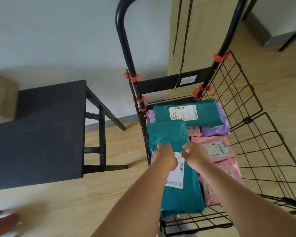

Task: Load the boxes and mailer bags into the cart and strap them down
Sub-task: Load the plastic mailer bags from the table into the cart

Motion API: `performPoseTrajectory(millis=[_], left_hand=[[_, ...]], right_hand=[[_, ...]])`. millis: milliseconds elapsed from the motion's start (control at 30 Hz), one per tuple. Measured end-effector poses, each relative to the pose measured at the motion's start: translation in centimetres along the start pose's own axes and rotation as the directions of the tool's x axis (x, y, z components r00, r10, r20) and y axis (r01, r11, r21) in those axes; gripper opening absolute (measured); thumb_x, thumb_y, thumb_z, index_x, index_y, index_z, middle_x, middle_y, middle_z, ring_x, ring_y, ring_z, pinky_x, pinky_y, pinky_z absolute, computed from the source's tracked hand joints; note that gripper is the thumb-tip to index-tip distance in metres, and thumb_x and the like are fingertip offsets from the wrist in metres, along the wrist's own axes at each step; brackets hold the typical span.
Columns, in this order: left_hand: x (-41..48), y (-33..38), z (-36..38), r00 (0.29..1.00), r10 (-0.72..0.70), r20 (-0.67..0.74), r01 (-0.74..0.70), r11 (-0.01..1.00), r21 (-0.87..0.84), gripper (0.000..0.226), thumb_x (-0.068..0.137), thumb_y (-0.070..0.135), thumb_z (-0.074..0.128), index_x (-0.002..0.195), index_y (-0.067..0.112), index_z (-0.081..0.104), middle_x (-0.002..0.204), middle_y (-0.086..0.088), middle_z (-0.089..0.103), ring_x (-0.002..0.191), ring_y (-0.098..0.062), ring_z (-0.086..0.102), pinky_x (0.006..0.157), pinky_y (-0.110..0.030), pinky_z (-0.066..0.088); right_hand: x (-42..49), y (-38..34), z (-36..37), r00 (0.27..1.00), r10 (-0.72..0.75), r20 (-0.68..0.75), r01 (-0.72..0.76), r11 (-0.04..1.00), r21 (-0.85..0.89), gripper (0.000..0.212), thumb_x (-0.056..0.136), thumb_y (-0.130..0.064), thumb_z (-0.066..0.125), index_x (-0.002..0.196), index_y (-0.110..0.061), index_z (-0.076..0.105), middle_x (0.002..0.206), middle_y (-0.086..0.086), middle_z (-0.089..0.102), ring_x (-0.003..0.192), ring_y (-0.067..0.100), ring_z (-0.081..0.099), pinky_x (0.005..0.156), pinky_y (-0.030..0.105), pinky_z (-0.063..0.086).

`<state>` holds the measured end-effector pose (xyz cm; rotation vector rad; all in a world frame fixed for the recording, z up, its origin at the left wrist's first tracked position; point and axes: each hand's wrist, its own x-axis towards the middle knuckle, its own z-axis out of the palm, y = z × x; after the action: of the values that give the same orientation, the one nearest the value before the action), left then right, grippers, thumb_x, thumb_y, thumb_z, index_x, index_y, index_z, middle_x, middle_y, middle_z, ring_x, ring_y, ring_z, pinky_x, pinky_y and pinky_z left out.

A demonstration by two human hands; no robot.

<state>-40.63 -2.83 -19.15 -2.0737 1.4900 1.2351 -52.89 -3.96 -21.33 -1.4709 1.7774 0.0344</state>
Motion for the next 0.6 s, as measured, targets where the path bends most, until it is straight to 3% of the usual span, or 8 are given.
performPoseTrajectory(millis=[100, 200, 400, 600], left_hand=[[-0.9, 0.3, -0.9, 0.995, 0.044, -0.088, -0.041, 0.998, 0.04, 0.059, 0.09, 0.011, 0.058, 0.143, 0.016, 0.033, 0.148, -0.013, 0.025, 0.13, -0.034, 0.039, 0.099, -0.04, 0.044], [-1.8, 0.2, -2.0, 0.988, 0.042, -0.15, -0.032, 0.997, 0.065, 0.054, 0.088, 0.011, 0.06, 0.138, 0.014, 0.039, 0.143, -0.013, 0.029, 0.129, -0.032, 0.036, 0.098, -0.04, 0.044], [-3.8, -1.6, -4.9, 0.943, 0.142, -0.302, -0.131, 0.99, 0.056, 0.043, 0.09, 0.011, 0.059, 0.131, 0.015, 0.049, 0.129, -0.01, 0.046, 0.121, -0.028, 0.046, 0.097, -0.041, 0.048], [-6.0, -5.8, -6.7, 0.91, 0.16, -0.384, -0.149, 0.987, 0.059, 0.04, 0.089, 0.012, 0.058, 0.128, 0.017, 0.051, 0.122, -0.008, 0.053, 0.112, -0.026, 0.053, 0.09, -0.04, 0.052]], right_hand=[[-0.4, -1.7, -1.3, 0.997, -0.078, -0.002, 0.077, 0.995, -0.062, 0.029, 0.097, -0.019, 0.055, 0.124, -0.014, 0.062, 0.125, 0.004, 0.064, 0.112, 0.019, 0.058, 0.089, 0.028, 0.043], [-1.2, -3.5, -2.5, 0.99, -0.138, -0.015, 0.135, 0.981, -0.137, 0.027, 0.096, -0.018, 0.053, 0.121, -0.014, 0.064, 0.124, 0.003, 0.065, 0.113, 0.02, 0.058, 0.093, 0.03, 0.044], [-3.4, -7.0, -3.6, 0.983, -0.177, -0.049, 0.158, 0.952, -0.261, 0.026, 0.093, -0.02, 0.051, 0.115, -0.025, 0.064, 0.115, -0.003, 0.067, 0.1, 0.018, 0.061, 0.078, 0.03, 0.048], [-5.6, -10.8, -2.9, 0.959, -0.253, -0.125, 0.201, 0.924, -0.326, 0.018, 0.097, -0.024, 0.049, 0.107, -0.025, 0.064, 0.099, -0.005, 0.066, 0.085, 0.015, 0.057, 0.067, 0.028, 0.043]])
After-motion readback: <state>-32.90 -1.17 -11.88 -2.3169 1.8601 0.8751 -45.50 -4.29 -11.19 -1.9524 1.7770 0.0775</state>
